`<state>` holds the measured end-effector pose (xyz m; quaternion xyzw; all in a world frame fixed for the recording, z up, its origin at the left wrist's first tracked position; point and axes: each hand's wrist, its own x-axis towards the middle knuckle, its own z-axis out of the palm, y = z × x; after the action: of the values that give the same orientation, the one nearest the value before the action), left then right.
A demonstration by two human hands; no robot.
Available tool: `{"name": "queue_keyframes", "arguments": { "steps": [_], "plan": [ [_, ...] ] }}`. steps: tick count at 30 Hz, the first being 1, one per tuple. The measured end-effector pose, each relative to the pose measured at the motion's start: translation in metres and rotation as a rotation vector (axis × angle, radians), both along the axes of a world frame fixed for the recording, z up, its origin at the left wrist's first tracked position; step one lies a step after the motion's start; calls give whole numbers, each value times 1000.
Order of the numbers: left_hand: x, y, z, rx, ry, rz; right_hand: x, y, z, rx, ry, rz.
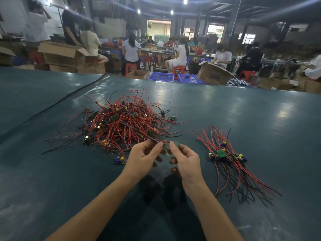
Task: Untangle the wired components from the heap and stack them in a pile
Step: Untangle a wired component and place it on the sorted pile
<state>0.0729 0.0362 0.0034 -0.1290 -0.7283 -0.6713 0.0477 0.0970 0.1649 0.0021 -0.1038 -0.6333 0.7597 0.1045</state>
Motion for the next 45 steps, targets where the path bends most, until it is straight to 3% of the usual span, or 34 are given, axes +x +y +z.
{"name": "queue_keyframes", "arguments": {
  "steps": [10,15,19,31,35,41,45],
  "plan": [
    [-3,-2,-2,4,-103,-126,1,2,-3,170,58,14],
    [-4,-5,-2,179,-235,-181,-2,3,-8,186,89,-81],
    [-4,-4,-2,205,-268,-160,-3,3,-8,174,115,-144],
    [-2,-3,1,86,-221,-122,0,1,-6,159,80,-87],
    [-2,-3,4,214,-284,-128,-2,2,-7,186,61,-132],
    [-3,-5,8,395,-385,-193,-2,1,-3,48,16,-130],
    [-1,-3,1,163,-262,-214,1,1,0,40,50,-150]
  ]
}}
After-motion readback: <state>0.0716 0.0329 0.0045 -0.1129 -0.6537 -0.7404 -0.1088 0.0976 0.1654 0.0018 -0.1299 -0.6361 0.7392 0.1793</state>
